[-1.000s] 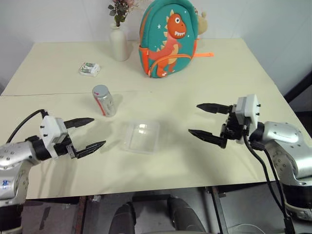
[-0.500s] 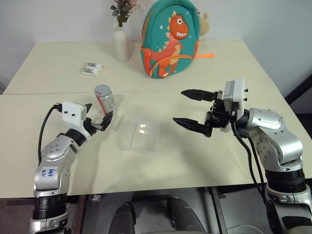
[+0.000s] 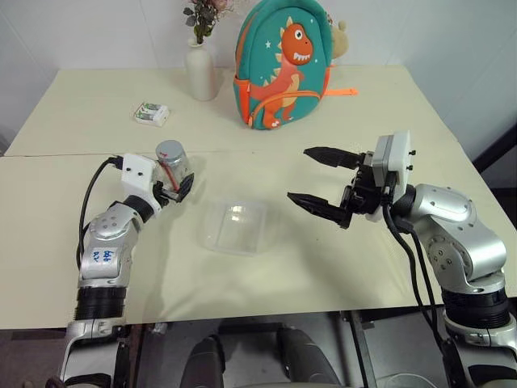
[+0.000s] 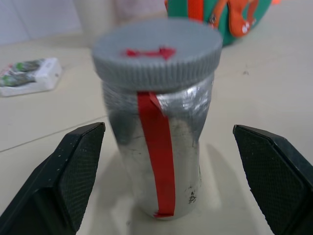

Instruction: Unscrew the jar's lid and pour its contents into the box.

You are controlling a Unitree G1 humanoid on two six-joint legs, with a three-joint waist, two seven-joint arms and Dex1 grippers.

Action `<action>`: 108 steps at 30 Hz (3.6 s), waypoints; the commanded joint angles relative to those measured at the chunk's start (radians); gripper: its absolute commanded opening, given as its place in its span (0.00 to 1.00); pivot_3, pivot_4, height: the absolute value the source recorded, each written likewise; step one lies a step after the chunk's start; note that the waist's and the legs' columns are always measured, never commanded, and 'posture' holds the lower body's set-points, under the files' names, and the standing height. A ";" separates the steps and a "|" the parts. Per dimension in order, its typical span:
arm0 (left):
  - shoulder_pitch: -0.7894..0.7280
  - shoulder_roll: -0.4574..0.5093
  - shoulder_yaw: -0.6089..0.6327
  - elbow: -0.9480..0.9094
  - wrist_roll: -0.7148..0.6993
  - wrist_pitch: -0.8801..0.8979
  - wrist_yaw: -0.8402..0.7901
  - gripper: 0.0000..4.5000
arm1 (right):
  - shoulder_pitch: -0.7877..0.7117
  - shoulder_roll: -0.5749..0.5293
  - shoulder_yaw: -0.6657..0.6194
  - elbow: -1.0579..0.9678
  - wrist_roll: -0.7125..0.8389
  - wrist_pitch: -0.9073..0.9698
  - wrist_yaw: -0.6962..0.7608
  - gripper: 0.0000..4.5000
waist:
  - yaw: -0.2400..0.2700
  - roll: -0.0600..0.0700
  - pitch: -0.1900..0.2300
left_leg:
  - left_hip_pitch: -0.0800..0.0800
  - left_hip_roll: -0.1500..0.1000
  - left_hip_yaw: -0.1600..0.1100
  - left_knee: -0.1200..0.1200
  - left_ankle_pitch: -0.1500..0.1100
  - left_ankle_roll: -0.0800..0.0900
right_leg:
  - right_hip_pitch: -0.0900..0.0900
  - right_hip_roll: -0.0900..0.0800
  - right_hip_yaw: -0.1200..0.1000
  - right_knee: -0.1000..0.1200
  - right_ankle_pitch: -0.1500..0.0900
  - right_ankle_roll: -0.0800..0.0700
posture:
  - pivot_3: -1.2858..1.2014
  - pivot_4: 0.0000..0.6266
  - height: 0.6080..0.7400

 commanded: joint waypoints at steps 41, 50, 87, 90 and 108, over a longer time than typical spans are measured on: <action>-0.174 0.095 -0.168 -0.292 -0.254 0.284 -0.511 0.44 | -0.387 0.339 0.239 0.039 0.014 0.436 -0.418 1.00 | -0.005 0.000 0.000 | -0.016 0.001 -0.001 0.001 0.000 0.000 | -0.018 0.000 -0.001 0.006 -0.001 -0.002 | 0.52 0.24 1.00; -0.160 0.090 -0.163 -0.312 -0.260 0.283 -0.509 0.44 | -0.405 0.384 0.216 0.113 -0.039 0.409 -0.421 1.00 | -0.004 0.000 0.000 | -0.016 0.001 -0.001 0.002 0.001 0.000 | -0.019 0.001 0.000 0.010 -0.002 -0.002 | 0.52 0.24 1.00; -0.145 0.101 -0.148 -0.331 -0.267 0.284 -0.529 0.44 | -0.389 0.336 0.208 0.161 -0.062 0.367 -0.294 1.00 | -0.005 0.000 0.000 | -0.016 0.001 -0.001 0.002 0.001 0.000 | -0.019 0.001 0.000 0.010 -0.002 -0.002 | 0.52 0.24 1.00; -0.139 0.102 -0.146 -0.336 -0.269 0.285 -0.531 0.44 | -0.395 0.336 0.194 0.171 -0.062 0.357 -0.294 0.85 | -0.006 0.000 0.000 | -0.016 0.001 -0.001 0.002 0.001 0.000 | -0.019 0.001 0.000 0.010 -0.002 -0.002 | 0.52 0.24 1.00; -0.152 0.134 -0.164 -0.294 -0.375 0.219 -0.875 0.44 | -0.457 0.127 0.202 0.266 0.021 0.267 0.224 0.58 | -0.007 0.000 0.000 | -0.016 0.001 -0.001 0.002 0.001 0.000 | -0.019 0.001 -0.001 0.009 -0.002 -0.002 | 0.52 0.24 1.00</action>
